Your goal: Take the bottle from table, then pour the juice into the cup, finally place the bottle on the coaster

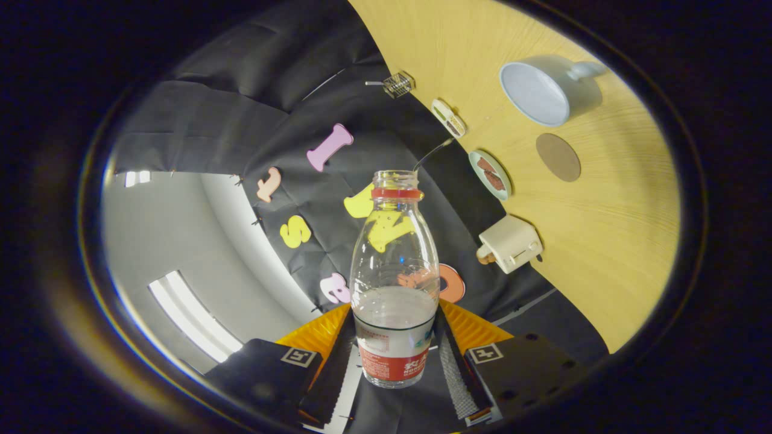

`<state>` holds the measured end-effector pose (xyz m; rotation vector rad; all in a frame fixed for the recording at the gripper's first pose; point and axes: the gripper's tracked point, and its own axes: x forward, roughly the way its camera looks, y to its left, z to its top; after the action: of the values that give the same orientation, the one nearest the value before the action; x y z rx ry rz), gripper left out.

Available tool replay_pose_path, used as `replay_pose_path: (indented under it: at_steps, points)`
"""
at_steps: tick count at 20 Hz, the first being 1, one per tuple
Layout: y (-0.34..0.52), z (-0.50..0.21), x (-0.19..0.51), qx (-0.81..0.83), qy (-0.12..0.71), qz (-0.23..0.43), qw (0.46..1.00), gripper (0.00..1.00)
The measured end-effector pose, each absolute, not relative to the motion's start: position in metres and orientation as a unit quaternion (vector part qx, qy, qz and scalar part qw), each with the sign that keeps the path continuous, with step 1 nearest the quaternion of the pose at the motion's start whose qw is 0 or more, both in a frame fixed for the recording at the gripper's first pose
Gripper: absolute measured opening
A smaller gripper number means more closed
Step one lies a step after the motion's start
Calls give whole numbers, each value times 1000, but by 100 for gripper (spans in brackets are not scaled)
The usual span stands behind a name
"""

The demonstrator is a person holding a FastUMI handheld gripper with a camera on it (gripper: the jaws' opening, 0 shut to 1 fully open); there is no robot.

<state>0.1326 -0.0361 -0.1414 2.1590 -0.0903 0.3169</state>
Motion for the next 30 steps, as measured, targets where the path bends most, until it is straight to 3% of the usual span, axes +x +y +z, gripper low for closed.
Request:
replay_pose_path:
  at_steps: [10, 16, 24, 30]
  points:
    - [-42, -219, 144, 888, 6, 63, 455, 76]
    - [-40, -216, 140, 872, 23, 56, 485, 76]
    - [-51, -209, 123, 755, 52, 31, 653, 76]
    - [-66, -171, 118, 651, 39, 77, 754, 77]
